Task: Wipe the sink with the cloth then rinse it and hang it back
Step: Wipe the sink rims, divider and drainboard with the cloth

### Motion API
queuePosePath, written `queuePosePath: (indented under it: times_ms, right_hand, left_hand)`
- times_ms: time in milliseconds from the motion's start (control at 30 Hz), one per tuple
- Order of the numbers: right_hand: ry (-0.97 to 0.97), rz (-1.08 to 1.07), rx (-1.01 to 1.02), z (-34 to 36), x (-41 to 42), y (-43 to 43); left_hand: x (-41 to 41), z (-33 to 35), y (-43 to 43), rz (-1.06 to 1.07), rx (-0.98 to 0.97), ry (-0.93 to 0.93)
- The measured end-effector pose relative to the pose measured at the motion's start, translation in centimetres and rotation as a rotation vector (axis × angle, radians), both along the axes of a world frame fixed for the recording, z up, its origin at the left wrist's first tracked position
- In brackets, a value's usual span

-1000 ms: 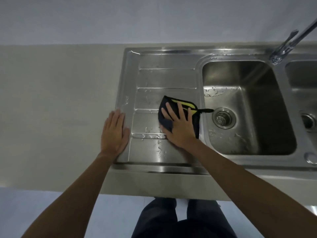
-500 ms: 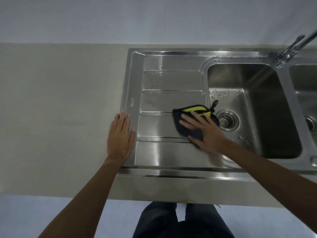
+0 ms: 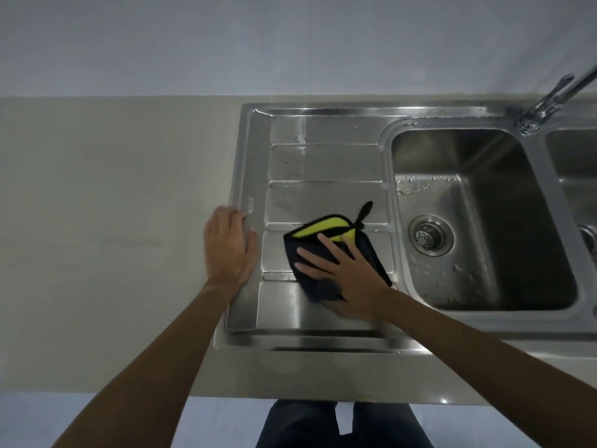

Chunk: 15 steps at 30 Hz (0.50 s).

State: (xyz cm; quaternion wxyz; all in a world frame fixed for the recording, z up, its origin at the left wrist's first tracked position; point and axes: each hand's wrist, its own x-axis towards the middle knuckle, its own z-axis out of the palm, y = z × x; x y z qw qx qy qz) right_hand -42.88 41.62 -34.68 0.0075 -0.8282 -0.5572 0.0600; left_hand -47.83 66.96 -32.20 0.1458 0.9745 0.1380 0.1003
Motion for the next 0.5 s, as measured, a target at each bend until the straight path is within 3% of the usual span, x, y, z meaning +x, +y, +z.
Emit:
queuePosePath:
  times_ms: [133, 300, 500]
  right_hand:
    - [-0.008, 0.011, 0.04, 0.1, 1.3, -3.9]
    - [0.06, -0.352, 0.1, 0.5, 4.5, -3.7]
    - [0.045, -0.713, 0.111, 0.4, 12.8, -0.8]
  left_hand:
    - [3.8, -0.3, 1.2, -0.009, -0.019, 0.087]
    - [5.9, -1.1, 2.0, -0.04, -0.012, 0.177]
    - [5.9, -2.2, 2.2, -0.056, -0.016, 0.158]
